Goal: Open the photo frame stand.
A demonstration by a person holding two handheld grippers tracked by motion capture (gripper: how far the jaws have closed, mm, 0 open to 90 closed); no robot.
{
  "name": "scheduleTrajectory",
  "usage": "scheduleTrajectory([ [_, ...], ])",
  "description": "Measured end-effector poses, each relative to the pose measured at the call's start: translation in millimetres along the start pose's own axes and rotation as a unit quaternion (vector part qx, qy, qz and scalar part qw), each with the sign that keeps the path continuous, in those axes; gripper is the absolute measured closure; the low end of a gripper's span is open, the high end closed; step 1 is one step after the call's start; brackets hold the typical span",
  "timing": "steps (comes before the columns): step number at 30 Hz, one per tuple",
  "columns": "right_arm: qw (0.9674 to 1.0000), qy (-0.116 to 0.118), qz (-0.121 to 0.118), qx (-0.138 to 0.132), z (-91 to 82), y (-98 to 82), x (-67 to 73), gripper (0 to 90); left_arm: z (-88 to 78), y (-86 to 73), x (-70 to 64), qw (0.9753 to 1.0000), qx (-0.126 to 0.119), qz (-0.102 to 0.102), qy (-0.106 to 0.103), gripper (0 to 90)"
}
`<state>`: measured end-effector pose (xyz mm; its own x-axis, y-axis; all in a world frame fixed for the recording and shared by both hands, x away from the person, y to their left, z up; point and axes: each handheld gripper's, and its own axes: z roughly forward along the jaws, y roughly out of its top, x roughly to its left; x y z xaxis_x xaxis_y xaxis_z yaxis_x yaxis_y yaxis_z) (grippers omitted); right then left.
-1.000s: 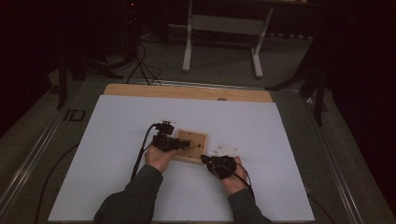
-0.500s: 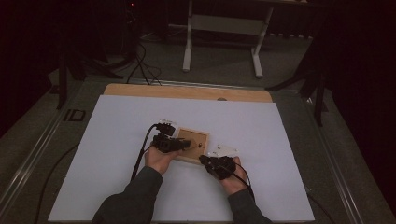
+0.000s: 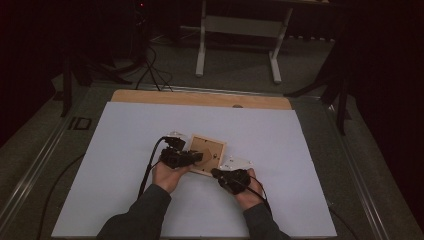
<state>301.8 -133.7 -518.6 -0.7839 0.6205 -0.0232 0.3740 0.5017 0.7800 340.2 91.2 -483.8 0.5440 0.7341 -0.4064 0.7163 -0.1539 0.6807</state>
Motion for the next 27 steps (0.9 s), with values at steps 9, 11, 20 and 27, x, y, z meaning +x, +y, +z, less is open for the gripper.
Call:
scheduleTrajectory([
  [9,0.9999,0.003,-0.011,0.005,0.8,0.1,3.8,88.3,-9.1,-12.0,2.8,0.9998,0.001,-0.001,-0.021,71.5],
  [11,0.9999,0.004,-0.011,0.006,0.9,0.0,4.2,88.4,-10.0,-13.0,2.6,0.9998,0.002,0.002,-0.021,71.6],
  [20,0.9997,0.006,-0.020,0.014,2.4,-0.6,9.3,89.6,-18.4,-27.7,2.2,0.9990,0.013,0.014,-0.041,73.1],
  [27,0.9996,0.008,-0.022,0.016,4.1,-0.8,11.7,89.4,-21.2,-34.4,1.4,0.9985,0.015,0.027,-0.045,74.7],
])
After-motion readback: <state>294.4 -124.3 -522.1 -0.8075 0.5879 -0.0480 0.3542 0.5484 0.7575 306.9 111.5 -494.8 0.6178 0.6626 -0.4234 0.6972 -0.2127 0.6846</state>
